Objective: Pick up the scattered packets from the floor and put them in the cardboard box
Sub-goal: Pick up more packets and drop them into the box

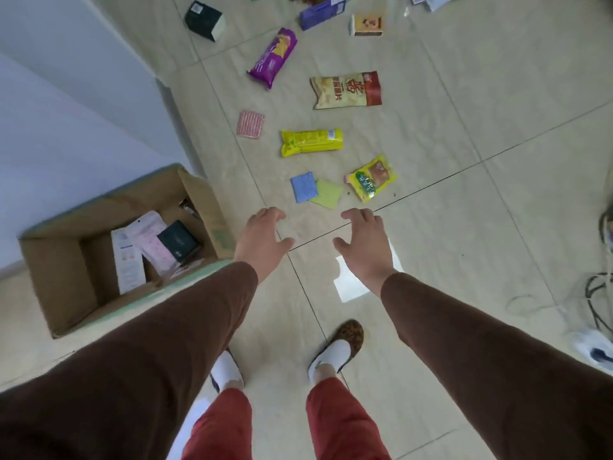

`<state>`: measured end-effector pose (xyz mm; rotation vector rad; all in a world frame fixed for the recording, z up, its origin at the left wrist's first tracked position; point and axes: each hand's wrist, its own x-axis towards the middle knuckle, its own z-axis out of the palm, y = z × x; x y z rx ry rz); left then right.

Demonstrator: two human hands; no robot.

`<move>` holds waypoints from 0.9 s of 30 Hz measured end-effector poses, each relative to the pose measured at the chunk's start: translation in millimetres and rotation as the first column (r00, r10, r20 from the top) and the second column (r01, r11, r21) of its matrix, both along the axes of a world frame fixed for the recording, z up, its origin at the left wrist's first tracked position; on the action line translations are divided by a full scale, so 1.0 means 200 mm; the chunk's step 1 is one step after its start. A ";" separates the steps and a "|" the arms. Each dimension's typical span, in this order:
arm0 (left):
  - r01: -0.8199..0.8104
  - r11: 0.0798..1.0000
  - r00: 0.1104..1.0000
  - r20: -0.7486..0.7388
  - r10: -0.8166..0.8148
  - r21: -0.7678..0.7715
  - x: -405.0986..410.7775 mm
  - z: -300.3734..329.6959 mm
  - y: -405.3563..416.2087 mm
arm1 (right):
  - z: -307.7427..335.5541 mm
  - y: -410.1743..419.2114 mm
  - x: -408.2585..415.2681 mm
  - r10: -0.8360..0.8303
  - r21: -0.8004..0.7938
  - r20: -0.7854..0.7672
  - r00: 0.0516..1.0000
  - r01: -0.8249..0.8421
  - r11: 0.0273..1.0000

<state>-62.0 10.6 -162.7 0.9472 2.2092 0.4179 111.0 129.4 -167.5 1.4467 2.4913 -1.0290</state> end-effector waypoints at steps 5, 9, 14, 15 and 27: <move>0.011 0.999 1.000 0.010 -0.011 0.040 0.27 0.02 0.46 | 0.01 0.46 0.23 -0.032 0.025 0.032 0.999 0.031 0.999; 0.027 0.999 1.000 -0.006 -0.027 0.029 0.32 -0.02 0.77 | 0.02 0.77 0.29 -0.057 0.019 0.027 0.998 0.057 0.998; 0.028 0.999 0.999 -0.025 -0.028 0.025 0.33 -0.06 1.20 | 0.03 1.20 0.33 -0.072 0.012 0.014 0.997 0.071 0.997; 0.029 0.999 0.999 -0.024 -0.029 0.015 0.34 -0.07 1.29 | 0.02 1.30 0.33 -0.083 0.008 0.018 0.996 0.082 0.997; 0.066 0.998 0.997 -0.030 -0.067 -0.016 0.47 -0.12 2.36 | -0.01 2.37 0.47 -0.124 -0.019 0.018 0.992 0.124 0.992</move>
